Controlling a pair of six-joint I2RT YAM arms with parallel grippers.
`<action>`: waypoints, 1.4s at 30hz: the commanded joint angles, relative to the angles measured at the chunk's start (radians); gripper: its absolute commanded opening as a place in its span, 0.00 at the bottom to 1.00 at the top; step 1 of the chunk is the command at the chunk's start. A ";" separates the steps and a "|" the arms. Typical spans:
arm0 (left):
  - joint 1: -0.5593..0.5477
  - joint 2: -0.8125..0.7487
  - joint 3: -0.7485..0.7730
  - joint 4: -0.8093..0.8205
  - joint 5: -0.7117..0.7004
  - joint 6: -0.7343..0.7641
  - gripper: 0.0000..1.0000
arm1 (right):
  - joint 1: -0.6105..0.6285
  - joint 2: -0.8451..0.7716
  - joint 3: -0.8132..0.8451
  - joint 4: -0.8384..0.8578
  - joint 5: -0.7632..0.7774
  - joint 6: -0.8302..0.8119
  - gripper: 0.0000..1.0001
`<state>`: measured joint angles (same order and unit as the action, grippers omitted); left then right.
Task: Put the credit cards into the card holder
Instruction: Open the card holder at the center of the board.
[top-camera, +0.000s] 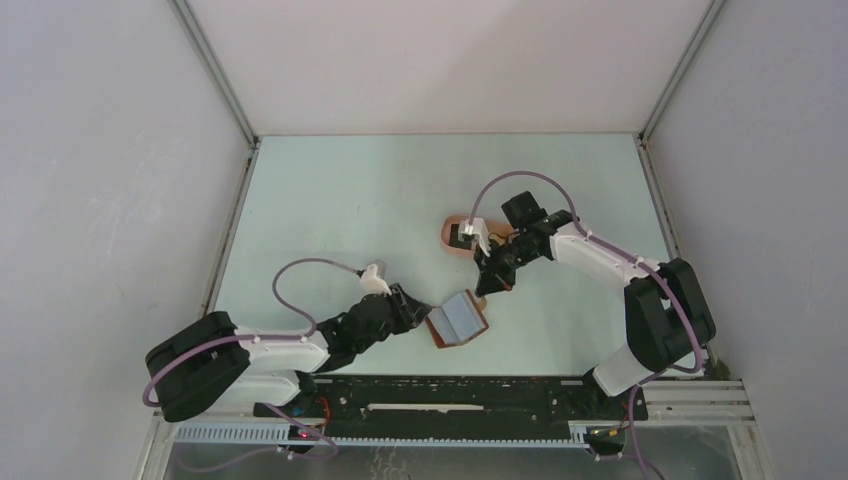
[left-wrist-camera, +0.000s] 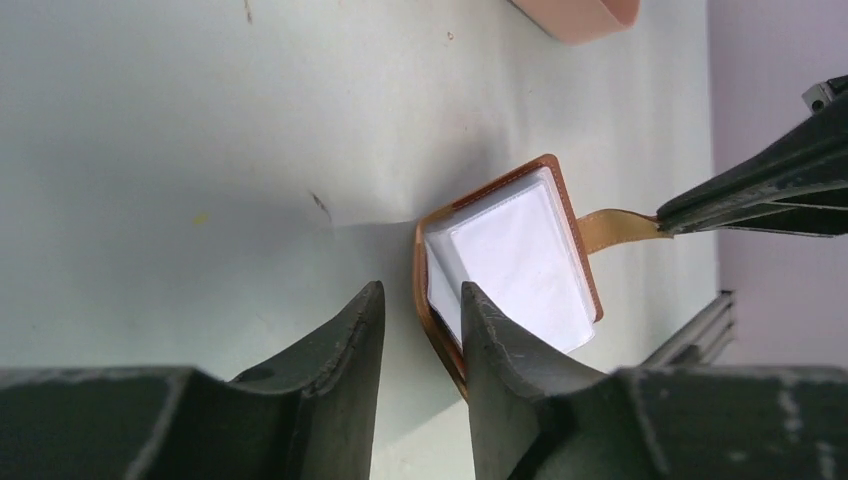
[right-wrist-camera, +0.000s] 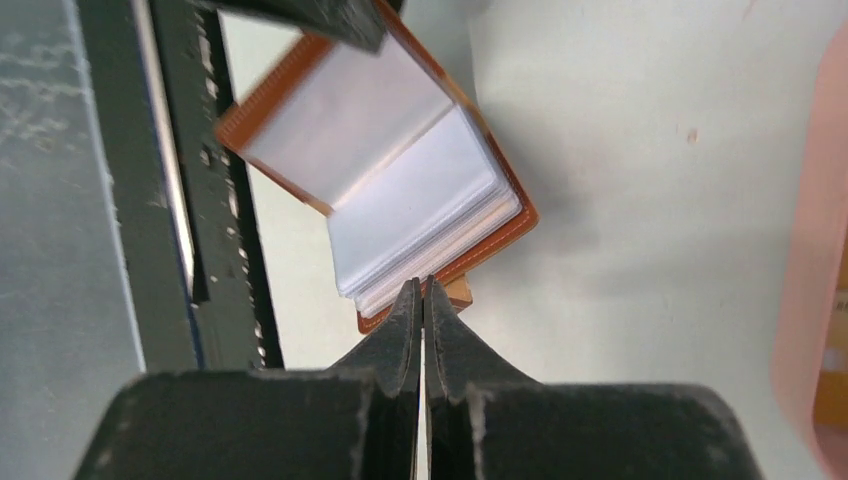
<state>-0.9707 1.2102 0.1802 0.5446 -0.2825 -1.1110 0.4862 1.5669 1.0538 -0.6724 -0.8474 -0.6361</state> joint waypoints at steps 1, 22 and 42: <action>0.014 -0.004 0.086 -0.086 0.006 0.271 0.37 | 0.020 -0.044 -0.052 -0.065 0.208 -0.064 0.02; 0.122 -0.015 0.175 -0.241 0.289 0.426 0.45 | 0.098 -0.276 -0.165 0.204 -0.225 0.074 0.65; 0.177 0.238 0.117 0.089 0.536 0.403 0.18 | 0.084 0.124 -0.036 0.066 0.220 0.314 0.46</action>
<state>-0.7956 1.4254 0.3206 0.5278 0.2146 -0.7086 0.5564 1.6695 0.9779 -0.5762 -0.7494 -0.3466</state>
